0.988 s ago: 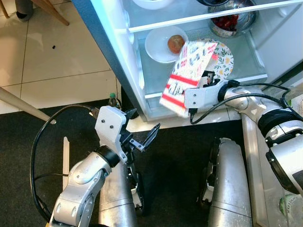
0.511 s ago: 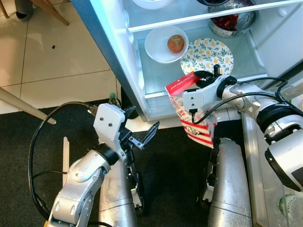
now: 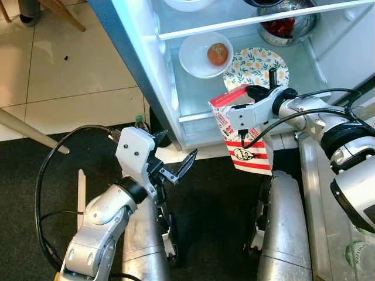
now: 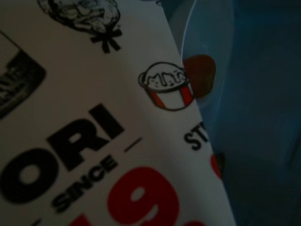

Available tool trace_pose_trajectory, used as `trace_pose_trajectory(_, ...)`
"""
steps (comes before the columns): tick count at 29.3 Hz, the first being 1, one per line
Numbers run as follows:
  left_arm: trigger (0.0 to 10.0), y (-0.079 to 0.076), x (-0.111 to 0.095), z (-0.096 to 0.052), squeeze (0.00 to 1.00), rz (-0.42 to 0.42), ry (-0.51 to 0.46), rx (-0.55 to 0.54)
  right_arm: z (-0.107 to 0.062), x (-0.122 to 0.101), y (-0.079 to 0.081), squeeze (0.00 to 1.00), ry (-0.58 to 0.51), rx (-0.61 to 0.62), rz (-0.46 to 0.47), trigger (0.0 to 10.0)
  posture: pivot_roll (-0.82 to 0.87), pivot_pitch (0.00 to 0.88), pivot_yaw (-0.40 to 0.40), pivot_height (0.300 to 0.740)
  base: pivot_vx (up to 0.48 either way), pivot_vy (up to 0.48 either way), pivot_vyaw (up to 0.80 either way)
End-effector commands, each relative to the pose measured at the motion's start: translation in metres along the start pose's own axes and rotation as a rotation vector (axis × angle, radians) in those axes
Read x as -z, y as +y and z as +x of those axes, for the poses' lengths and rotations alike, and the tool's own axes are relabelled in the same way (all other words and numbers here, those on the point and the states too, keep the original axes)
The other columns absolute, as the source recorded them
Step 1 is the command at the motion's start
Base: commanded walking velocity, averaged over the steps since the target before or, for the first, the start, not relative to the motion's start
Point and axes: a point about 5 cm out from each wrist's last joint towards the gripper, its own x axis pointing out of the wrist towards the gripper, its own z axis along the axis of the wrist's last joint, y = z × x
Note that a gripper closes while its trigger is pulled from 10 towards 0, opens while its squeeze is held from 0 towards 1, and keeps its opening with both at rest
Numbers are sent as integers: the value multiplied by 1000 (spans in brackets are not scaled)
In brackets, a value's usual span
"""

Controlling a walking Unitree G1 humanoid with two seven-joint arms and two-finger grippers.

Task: Restocking fridge

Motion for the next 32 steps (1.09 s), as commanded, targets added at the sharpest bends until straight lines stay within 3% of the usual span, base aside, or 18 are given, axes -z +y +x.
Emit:
trace_pose_trajectory(1, 10000, -1, 4, -5, 0, 5, 24, 5, -1, 4, 2, 0, 16, -12, 25, 0, 125, 557, 70, 500, 0, 0, 0)
trace_pose_trajectory(3, 10000, -1, 3, -4, 0, 5, 18, 3, -3, 15, -6, 0, 91, -1, 118, 0, 125, 557, 70, 500, 0, 0, 0)
trace_pose_trajectory(6, 10000, -1, 3, -4, 0, 4, 17, 3, -3, 19, -8, 0, 115, 0, 160, 0, 120, 551, 68, 500, 0, 0, 0)
trace_pose_trajectory(9, 10000, -2, 2, -3, 0, 2, 11, 5, -8, 36, -18, 0, 216, 29, 380, 0, 120, 553, 68, 500, 0, 0, 0)
trace_pose_trajectory(10, 10000, -2, 2, -3, 0, 2, 11, 5, -8, 36, -18, 0, 216, 29, 380, 0, 120, 553, 68, 500, 0, 0, 0)
trace_pose_trajectory(13, 10000, -2, 1, -2, 0, -2, 6, 4, -13, 52, -22, 0, 303, 61, 565, 0, 119, 555, 67, 500, 0, 0, 0)
trace_pose_trajectory(16, 10000, -2, 1, -2, 0, -2, 5, 4, -15, 55, -22, 0, 319, 64, 603, 0, 119, 555, 67, 500, 0, 0, 0)
trace_pose_trajectory(19, 10000, -2, 0, -2, 0, -4, 1, 4, -20, 67, -19, 0, 380, 97, 858, 0, 118, 557, 63, 500, 0, 0, 0)
trace_pose_trajectory(21, 10000, -2, 0, -2, 0, -4, 1, 4, -20, 67, -19, 0, 380, 97, 858, 0, 118, 557, 63, 500, 0, 0, 0)
trace_pose_trajectory(22, 10000, -2, -1, -2, 0, -5, -2, 4, -22, 70, -19, 0, 398, 114, 964, 0, 120, 558, 63, 500, 0, 0, 0)
trace_pose_trajectory(23, 10000, -2, -1, -2, 0, -5, -2, 4, -22, 70, -19, 0, 398, 114, 964, 0, 120, 558, 63, 500, 0, 0, 0)
trace_pose_trajectory(24, 10000, -2, -1, -2, 0, -5, -4, 3, -24, 73, -20, 0, 413, 136, 1051, 0, 121, 558, 64, 500, 0, 0, 0)
trace_pose_trajectory(25, 10000, -2, -1, -2, 0, -5, -4, 3, -24, 73, -20, 0, 413, 136, 1051, 0, 121, 558, 64, 500, 0, 0, 0)
trace_pose_trajectory(26, 10000, -2, -2, -2, 0, -6, -5, 3, -25, 76, -20, 0, 428, 168, 1164, 0, 121, 558, 64, 500, 0, 0, 0)
trace_pose_trajectory(29, 10000, -2, -2, -2, 0, -6, -5, 3, -25, 76, -20, 0, 428, 168, 1164, 0, 121, 558, 64, 500, 0, 0, 0)
trace_pose_trajectory(31, 10000, -3, -2, -1, 0, -7, -8, 4, -27, 80, -18, 0, 449, 221, 1355, 0, 127, 558, 63, 500, 0, 0, 0)
trace_pose_trajectory(32, 10000, -3, -2, -1, 0, -7, -8, 4, -27, 80, -18, 0, 449, 221, 1355, 0, 127, 558, 63, 500, 0, 0, 0)
